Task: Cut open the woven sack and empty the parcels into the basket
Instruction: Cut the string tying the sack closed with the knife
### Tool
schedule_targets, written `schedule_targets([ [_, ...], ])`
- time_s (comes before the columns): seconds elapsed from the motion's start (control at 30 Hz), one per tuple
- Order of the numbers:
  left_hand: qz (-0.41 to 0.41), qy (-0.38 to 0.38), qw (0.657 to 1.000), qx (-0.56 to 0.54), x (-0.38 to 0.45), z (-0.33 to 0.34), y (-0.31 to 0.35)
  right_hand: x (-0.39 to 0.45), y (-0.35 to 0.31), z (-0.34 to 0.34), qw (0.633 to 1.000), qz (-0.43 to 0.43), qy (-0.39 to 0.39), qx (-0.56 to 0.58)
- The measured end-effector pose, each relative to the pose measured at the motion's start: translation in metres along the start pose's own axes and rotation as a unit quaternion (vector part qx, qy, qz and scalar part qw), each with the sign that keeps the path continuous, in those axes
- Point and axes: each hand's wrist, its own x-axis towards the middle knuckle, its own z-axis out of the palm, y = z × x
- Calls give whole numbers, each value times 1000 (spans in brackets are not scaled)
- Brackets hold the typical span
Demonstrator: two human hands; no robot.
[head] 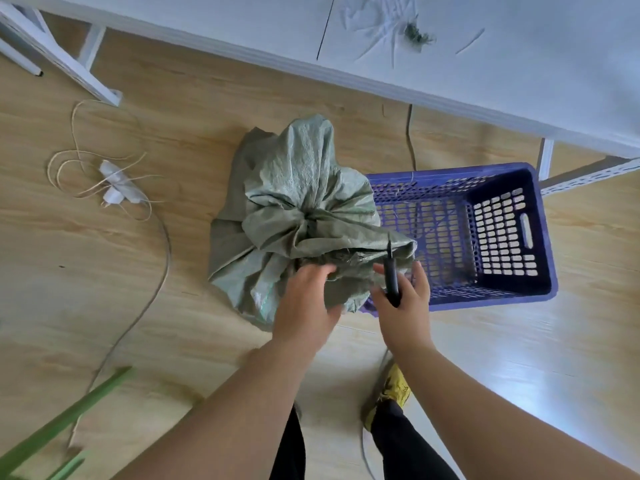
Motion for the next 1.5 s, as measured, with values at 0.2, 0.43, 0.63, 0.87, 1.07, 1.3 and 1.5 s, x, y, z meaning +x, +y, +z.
schedule_targets([
  [0.2,96,141,958,231,56,78,-31,77,-7,36,991,-128,40,0],
  [0.43,41,235,947,217,191,55,-41,158,-36,72,973,-222,55,-14],
  [0.63,-74,140,967,200,260,35,-37,182,2,109,978,-184,93,21],
  [0.87,0,135,991,-10,269,12,-50,233,-14,126,975,-194,4,108],
  [1.07,223,362,905,37,214,34,-92,284,-41,127,967,-251,-43,-21],
  [1.3,125,176,961,174,237,19,-110,281,-31,116,975,-216,34,51],
  [1.5,71,168,977,114,244,23,-104,217,-29,109,943,-290,161,-31],
])
